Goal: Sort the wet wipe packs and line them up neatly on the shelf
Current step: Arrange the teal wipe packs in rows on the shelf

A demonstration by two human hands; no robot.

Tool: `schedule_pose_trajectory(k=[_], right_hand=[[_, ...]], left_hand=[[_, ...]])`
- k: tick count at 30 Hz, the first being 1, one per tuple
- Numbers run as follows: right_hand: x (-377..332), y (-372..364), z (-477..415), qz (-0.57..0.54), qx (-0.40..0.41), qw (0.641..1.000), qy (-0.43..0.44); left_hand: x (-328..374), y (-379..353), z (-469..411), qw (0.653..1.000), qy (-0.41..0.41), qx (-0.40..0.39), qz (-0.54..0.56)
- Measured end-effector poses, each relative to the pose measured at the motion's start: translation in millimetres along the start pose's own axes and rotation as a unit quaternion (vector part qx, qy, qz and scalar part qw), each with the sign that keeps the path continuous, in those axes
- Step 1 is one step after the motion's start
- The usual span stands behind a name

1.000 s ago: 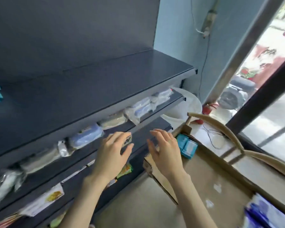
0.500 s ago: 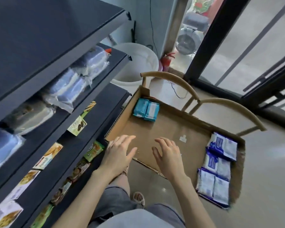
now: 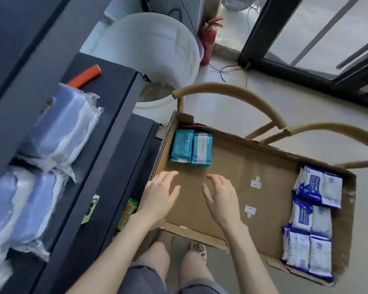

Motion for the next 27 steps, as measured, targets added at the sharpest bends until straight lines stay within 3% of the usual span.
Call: schedule_pose_trajectory(k=[6,15,27], right_hand=[[49.1,-57.9,-77.8,-0.045,-0.007,0.996,-0.077],[128.4,-127.4,-148.0,-0.089,0.043,0.984,-0.15],[169.4,-156.1,-170.1,-0.098,0.093,0.965,-0.227]], left_hand=[[-9.4,-47.9,-106.4,0.996,0.066,-0.043,0.05],[-18.0,-120.6,-213.8,0.978,0.171,0.033,0.119],[-25.4,-153.7,-236.9,0.949,0.228,0.143,0.165]])
Point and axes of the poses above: each hand's wrist, its own z-axis away from the middle knuckle, its own y-axis out of the back of the hand, x = y × z, the point moved 4 cm from there along -z, towards the middle knuckle, and after that the axes turned 15 degrees about y, right-handed, at the moved point
